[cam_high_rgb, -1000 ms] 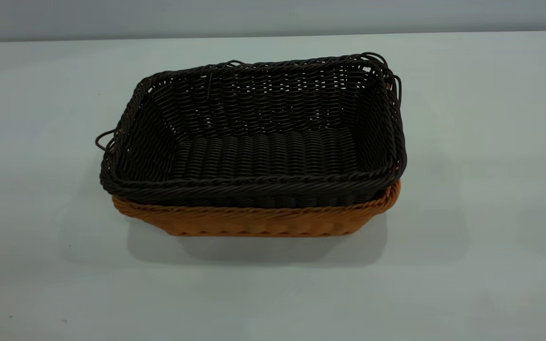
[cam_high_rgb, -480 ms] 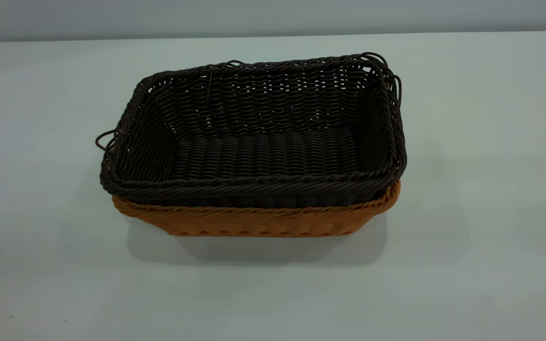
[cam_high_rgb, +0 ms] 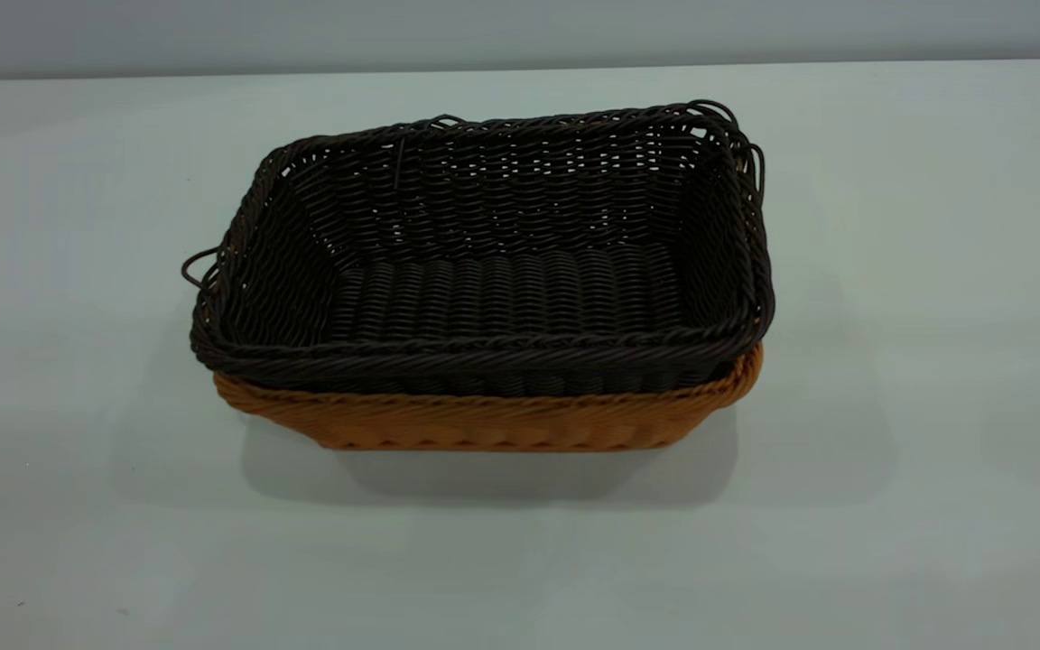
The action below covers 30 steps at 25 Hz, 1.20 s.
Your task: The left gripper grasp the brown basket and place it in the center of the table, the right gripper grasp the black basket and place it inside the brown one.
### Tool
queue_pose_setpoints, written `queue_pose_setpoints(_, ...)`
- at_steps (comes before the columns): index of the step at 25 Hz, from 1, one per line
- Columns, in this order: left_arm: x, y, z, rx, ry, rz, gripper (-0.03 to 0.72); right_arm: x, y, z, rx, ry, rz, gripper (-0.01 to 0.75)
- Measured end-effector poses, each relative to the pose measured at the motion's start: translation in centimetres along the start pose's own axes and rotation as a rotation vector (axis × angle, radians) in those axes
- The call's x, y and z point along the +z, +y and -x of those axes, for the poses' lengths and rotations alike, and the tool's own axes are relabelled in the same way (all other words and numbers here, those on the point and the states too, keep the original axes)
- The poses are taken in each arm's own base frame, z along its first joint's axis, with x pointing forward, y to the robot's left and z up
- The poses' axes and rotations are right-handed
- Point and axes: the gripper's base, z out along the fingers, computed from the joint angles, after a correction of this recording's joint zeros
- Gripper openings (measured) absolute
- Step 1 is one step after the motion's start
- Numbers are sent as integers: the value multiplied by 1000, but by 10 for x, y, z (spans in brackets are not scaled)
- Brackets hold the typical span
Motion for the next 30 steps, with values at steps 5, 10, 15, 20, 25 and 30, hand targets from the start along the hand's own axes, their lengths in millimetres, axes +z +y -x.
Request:
queue_pose_setpoints(5,-9,1,-9,-95,-90,87,449,-6,0,-5,-2,-39,-2,553)
queue_pose_setpoints(10,-20,-3,-24,-119,-220,130,449,-6,0,-5,-2,-39,-2,553)
queue_pose_setpoints(15,-23,-4,-30,-115,-253,133,449,-6,0,-5,-2,-39,-2,553)
queue_pose_setpoints(20,-23,-4,-30,-115,-254,133,449,-6,0,-5,-2,-39,-2,553)
queue_pose_setpoints(25,-23,-4,-30,-115,-254,133,449,-6,0,-5,-2,-39,-2,553)
queue_pose_setpoints(30,-23,-4,-30,-115,-254,133,449,-6,0,-5,-2,-39,-2,553)
